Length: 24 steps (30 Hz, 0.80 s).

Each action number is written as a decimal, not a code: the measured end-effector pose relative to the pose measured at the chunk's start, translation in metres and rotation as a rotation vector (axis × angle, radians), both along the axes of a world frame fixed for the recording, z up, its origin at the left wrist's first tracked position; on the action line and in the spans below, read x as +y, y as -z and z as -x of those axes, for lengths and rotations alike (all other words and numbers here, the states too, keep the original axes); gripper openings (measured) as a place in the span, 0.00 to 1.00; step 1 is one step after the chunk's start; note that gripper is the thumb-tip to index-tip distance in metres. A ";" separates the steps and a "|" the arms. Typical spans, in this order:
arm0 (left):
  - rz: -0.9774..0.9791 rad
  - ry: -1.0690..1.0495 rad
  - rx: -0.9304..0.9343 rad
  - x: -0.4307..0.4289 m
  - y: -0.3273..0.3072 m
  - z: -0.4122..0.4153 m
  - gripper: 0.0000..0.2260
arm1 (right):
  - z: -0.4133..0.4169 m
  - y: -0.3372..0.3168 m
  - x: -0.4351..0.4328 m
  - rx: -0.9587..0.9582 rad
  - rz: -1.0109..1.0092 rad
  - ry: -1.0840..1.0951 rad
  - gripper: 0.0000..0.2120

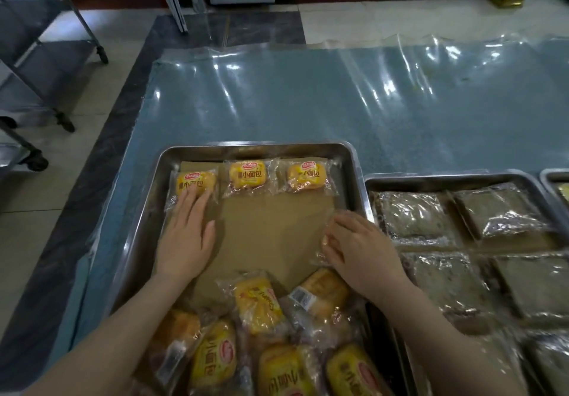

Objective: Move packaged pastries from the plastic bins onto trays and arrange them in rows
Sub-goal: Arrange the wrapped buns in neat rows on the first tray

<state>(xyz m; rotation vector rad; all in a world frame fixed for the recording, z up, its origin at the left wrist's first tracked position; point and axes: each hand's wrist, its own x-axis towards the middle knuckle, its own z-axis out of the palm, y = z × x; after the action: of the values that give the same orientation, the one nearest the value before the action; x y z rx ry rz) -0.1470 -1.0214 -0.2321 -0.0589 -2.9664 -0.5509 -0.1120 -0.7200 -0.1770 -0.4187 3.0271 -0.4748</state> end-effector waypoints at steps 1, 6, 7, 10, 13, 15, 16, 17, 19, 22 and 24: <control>-0.008 -0.004 -0.026 -0.003 -0.002 -0.005 0.24 | -0.002 0.000 0.000 -0.015 -0.006 -0.028 0.15; -0.008 0.017 -0.077 -0.016 -0.018 -0.034 0.21 | -0.004 -0.004 0.000 -0.162 0.138 0.010 0.13; -0.024 0.038 -0.075 -0.016 -0.022 -0.041 0.18 | -0.004 -0.005 0.000 -0.198 0.172 0.021 0.14; -0.035 0.106 -0.139 -0.010 -0.033 -0.058 0.12 | -0.005 -0.006 -0.008 -0.205 0.210 0.016 0.15; -0.087 0.076 -0.291 0.004 -0.045 -0.070 0.21 | -0.009 -0.007 -0.017 -0.055 0.117 0.081 0.11; -0.255 -0.027 -0.381 0.012 -0.054 -0.075 0.28 | -0.012 -0.008 -0.018 0.031 0.013 0.175 0.12; -0.302 -0.064 -0.433 0.016 -0.059 -0.075 0.29 | -0.013 -0.006 -0.018 0.028 -0.027 0.205 0.15; -0.328 -0.078 -0.495 0.019 -0.063 -0.075 0.27 | -0.013 -0.004 -0.018 0.007 -0.061 0.213 0.18; -0.395 -0.068 -0.593 0.026 -0.064 -0.075 0.18 | -0.012 0.002 -0.016 -0.022 -0.104 0.148 0.20; -0.517 -0.178 -0.511 0.034 -0.063 -0.075 0.10 | -0.007 0.009 -0.011 -0.058 0.008 -0.050 0.21; -0.668 -0.358 -0.423 0.035 -0.059 -0.075 0.08 | -0.006 0.009 -0.008 -0.053 0.077 -0.107 0.23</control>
<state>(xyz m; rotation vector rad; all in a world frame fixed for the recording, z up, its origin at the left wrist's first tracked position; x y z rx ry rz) -0.0717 -0.9860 -0.1735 0.7086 -2.8598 -1.6063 -0.1060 -0.7279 -0.1856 -0.5606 2.9248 -0.5865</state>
